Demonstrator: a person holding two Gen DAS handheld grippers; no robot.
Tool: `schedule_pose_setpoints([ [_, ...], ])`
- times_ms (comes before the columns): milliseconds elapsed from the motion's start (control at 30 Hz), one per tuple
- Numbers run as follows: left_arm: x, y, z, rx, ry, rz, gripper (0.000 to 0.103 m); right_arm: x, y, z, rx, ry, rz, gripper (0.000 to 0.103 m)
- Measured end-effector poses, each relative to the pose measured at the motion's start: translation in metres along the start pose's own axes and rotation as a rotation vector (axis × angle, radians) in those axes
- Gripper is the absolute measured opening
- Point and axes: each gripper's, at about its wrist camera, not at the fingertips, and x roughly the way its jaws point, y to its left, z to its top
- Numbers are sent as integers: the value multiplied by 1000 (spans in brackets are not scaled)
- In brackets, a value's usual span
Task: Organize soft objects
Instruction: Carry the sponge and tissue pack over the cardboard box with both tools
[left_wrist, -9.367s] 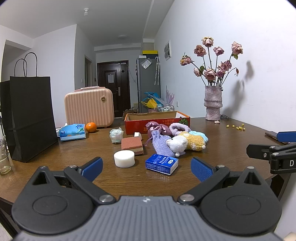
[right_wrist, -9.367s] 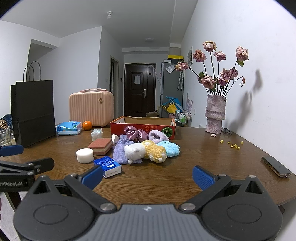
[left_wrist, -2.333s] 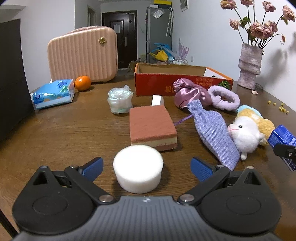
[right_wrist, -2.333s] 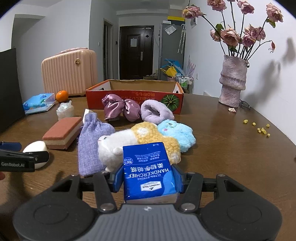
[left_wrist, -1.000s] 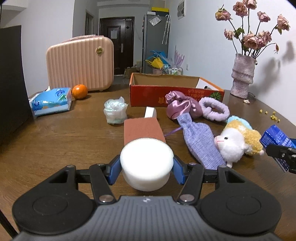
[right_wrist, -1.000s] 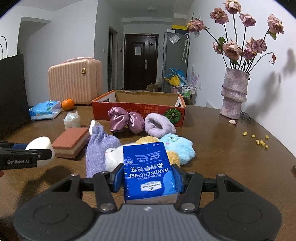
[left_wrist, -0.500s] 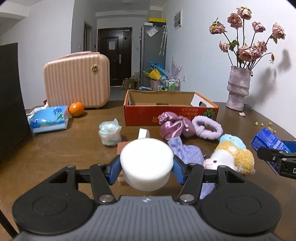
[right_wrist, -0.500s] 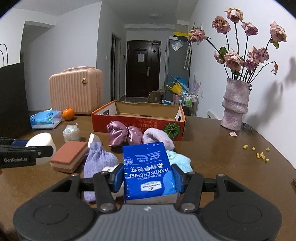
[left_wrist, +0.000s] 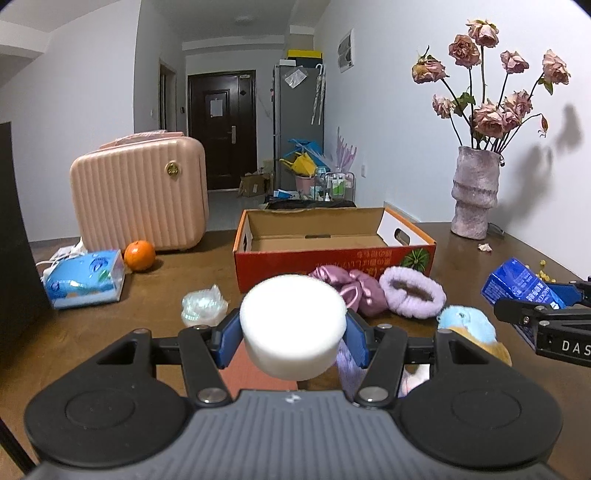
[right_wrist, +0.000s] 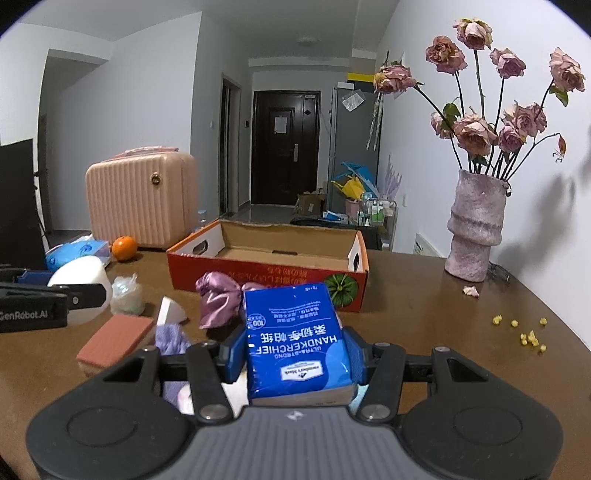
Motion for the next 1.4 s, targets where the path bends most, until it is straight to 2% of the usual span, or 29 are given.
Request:
schedule_pose_setpoints([
  [400, 39, -7, 33, 27, -32, 3, 59, 43, -13, 28, 1, -37, -5, 53],
  [867, 89, -6, 69, 7, -68, 23, 59, 95, -16, 60, -13, -85, 6, 53],
  [1400, 159, -6, 98, -54, -31, 53, 59, 154, -24, 94, -42, -122, 32, 53],
])
